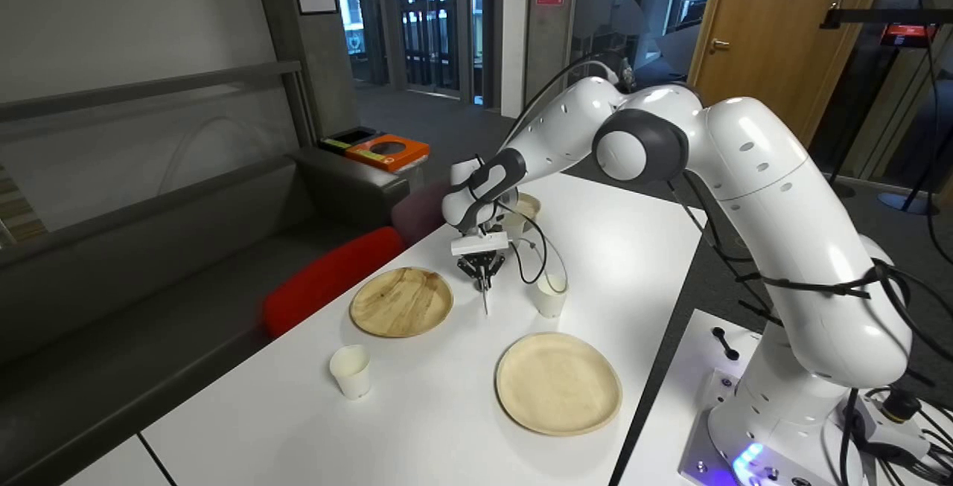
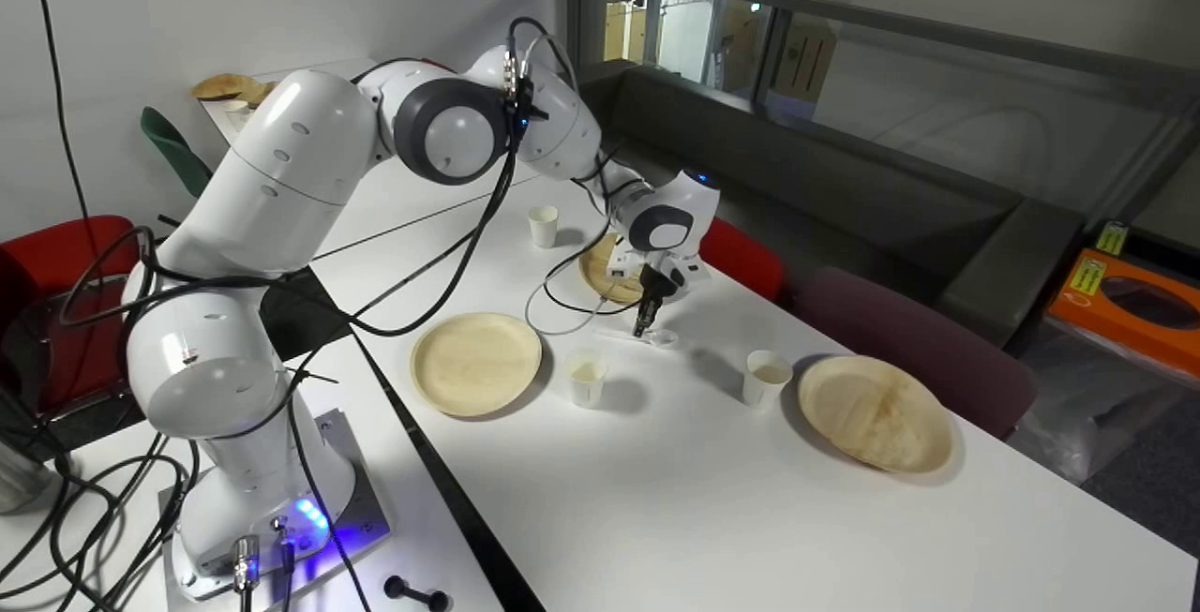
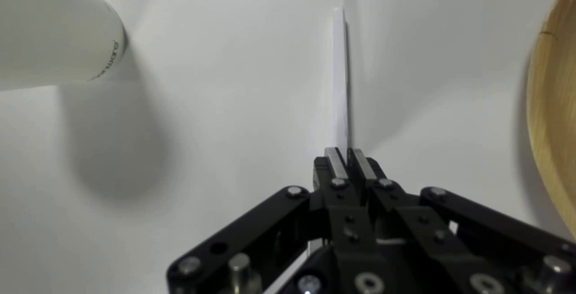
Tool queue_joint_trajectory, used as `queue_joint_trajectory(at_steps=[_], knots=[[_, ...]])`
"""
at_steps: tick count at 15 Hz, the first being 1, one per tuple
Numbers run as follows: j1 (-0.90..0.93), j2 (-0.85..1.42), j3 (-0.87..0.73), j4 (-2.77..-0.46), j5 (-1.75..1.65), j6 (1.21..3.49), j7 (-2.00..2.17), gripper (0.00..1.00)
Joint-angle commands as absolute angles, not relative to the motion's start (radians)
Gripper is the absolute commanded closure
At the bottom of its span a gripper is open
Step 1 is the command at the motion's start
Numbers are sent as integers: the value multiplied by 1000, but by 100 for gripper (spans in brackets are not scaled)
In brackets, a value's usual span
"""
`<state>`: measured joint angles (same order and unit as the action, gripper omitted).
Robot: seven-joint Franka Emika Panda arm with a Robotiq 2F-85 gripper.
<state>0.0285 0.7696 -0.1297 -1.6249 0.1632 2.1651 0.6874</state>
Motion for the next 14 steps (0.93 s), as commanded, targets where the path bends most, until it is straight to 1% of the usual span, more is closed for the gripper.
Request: queue_joint_trajectory(at_steps=[1, 9, 14], knots=[[28, 713, -130, -1675, 147, 2183, 651, 98], [23, 647, -123, -1717, 156, 2164, 573, 98], [30, 558, -119, -1791, 147, 2160, 510, 98]])
